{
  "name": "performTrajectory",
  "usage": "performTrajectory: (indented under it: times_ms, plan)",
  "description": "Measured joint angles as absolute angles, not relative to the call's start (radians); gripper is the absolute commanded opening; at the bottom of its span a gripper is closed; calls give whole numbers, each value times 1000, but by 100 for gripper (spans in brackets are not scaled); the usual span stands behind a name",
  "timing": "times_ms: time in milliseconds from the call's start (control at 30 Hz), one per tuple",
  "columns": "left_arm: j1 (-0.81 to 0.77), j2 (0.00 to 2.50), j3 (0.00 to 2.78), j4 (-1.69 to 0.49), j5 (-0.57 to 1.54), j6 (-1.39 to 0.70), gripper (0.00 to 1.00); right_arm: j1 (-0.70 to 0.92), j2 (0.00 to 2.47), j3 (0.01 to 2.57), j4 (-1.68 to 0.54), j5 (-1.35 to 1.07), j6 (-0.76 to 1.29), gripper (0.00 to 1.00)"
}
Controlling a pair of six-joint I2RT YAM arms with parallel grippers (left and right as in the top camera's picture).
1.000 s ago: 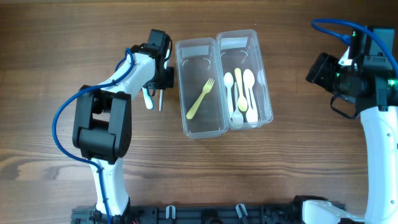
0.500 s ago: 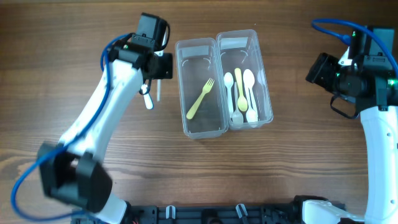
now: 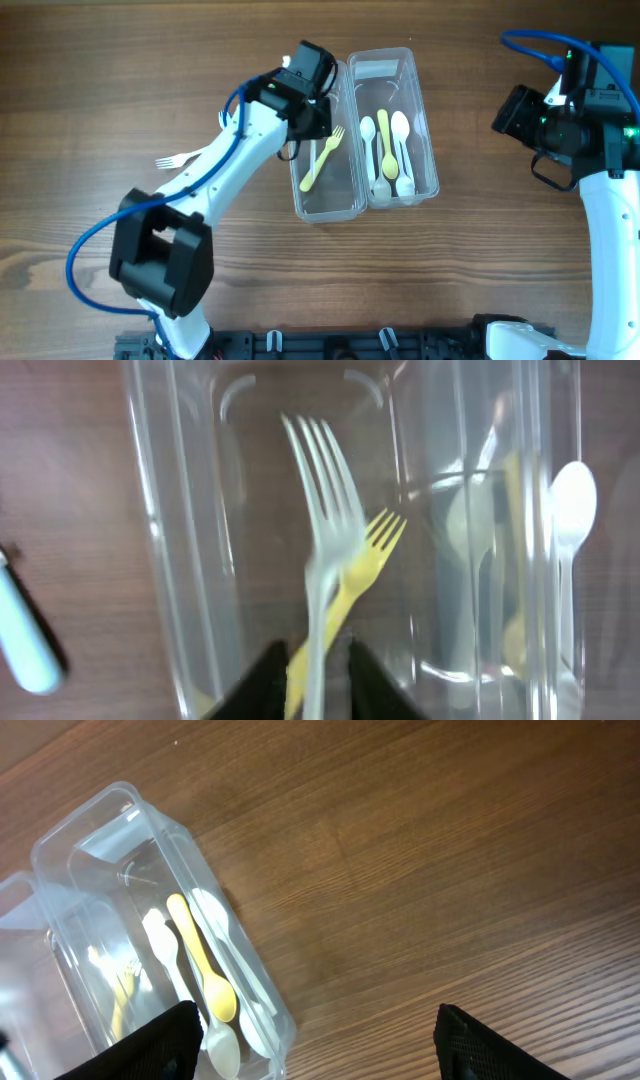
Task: Pack container
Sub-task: 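Carry the white fork into the left container and release it, then reach the left gripper to the remaining forks and grasp a white fork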
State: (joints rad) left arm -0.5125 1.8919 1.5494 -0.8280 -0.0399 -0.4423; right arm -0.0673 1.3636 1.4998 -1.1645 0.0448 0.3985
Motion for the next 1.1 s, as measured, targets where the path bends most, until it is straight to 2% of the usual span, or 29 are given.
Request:
performTrajectory:
  times_ms: [33, 133, 267, 300, 333, 367, 500, 533, 667, 700, 767, 900, 1000, 1100]
  plan:
    - [-513, 1893, 1549, -834, -39, -447, 54, -67, 1364, 1500, -1164, 45, 398, 75]
    - [-502, 1879, 1549, -872, -39, -464, 64, -67, 1364, 1500, -1164, 45, 398, 75]
    - [-442, 1823, 1549, -956, -56, -462, 64, -67, 1364, 1500, -1164, 45, 398, 75]
    - [-414, 1802, 1549, -976, -63, -446, 59, -67, 1364, 1500, -1164, 45, 398, 75]
    - [-385, 1784, 1549, -994, -68, -421, 44, -67, 1364, 1500, -1164, 45, 398, 75]
    - [-353, 1770, 1549, -1011, -75, -380, 40, -67, 1364, 1500, -1164, 45, 398, 75]
    - [-254, 1761, 1549, -1056, -89, -166, 42, -67, 1364, 1500, -1163, 45, 398, 75]
    - [-225, 1766, 1549, -1059, -90, -81, 47, -67, 1364, 1500, -1163, 45, 398, 75]
    - [-149, 1788, 1548, -1041, -94, 160, 57, -67, 1364, 1500, -1162, 45, 398, 75]
    - [-133, 1796, 1547, -1028, -93, 193, 55, -67, 1364, 1500, -1162, 45, 398, 75]
    - [-94, 1819, 1547, -1003, -89, 264, 45, -67, 1364, 1500, -1162, 45, 398, 75]
    - [-36, 1852, 1546, -1005, -53, 451, 37, -67, 1364, 1500, -1160, 45, 398, 75]
    - [-7, 1889, 1546, -1007, -14, 582, 39, -67, 1364, 1500, -1159, 45, 398, 75]
    - [11, 1943, 1546, -1006, 14, 677, 47, -67, 1364, 1500, -1160, 45, 398, 75]
